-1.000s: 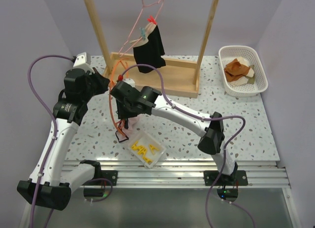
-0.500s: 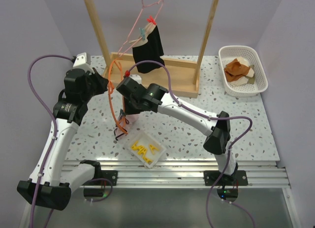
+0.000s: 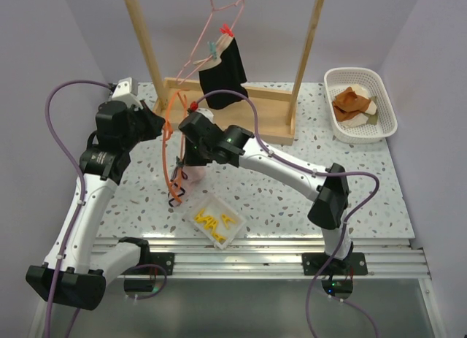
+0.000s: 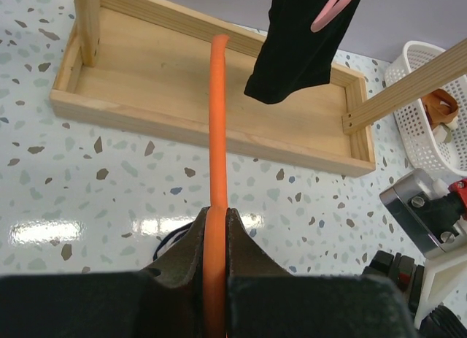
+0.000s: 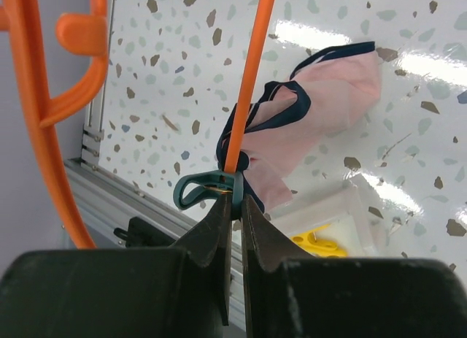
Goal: Remove the underwear clipped to the hanger
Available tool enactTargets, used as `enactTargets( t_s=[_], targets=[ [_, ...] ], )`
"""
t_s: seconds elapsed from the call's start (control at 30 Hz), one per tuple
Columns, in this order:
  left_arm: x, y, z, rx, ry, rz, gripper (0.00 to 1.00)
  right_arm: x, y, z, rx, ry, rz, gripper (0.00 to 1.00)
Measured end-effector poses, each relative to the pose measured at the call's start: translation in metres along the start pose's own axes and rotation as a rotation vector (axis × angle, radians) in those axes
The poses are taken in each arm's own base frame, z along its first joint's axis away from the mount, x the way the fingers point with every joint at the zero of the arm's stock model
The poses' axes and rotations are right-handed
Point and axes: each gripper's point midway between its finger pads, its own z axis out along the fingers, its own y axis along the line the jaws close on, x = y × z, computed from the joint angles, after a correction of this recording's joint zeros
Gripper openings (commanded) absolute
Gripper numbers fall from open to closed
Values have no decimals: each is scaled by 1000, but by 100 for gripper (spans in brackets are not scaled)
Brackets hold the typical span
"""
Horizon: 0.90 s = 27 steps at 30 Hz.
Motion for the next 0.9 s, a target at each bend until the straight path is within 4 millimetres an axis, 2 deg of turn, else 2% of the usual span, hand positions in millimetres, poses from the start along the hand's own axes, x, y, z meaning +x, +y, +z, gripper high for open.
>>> enactTargets(
  t_s=[0.17,0.33,0.5,0.6,0.73,0.9],
  targets=[
    [1,1,0,-3,6,-2,0,-12,-6,5,6,-49,28,0],
    [8,4,-1,-17,31,-12,0,-17,-28,7,-54,-88,149,0],
    [8,2,-2,-14,31,-32,0,-29,-31,4,-135,-95,232,18],
    [7,2,-3,-11,33,-31,0,-16,-35,11,-143,-59,252,27],
    [7,4,-4,-22,35,-27,0,2,-47,17,-108,-9,261,46],
    [4,3,-5,-22,31,-13,0,4,-47,14,-109,4,262,68]
  ],
)
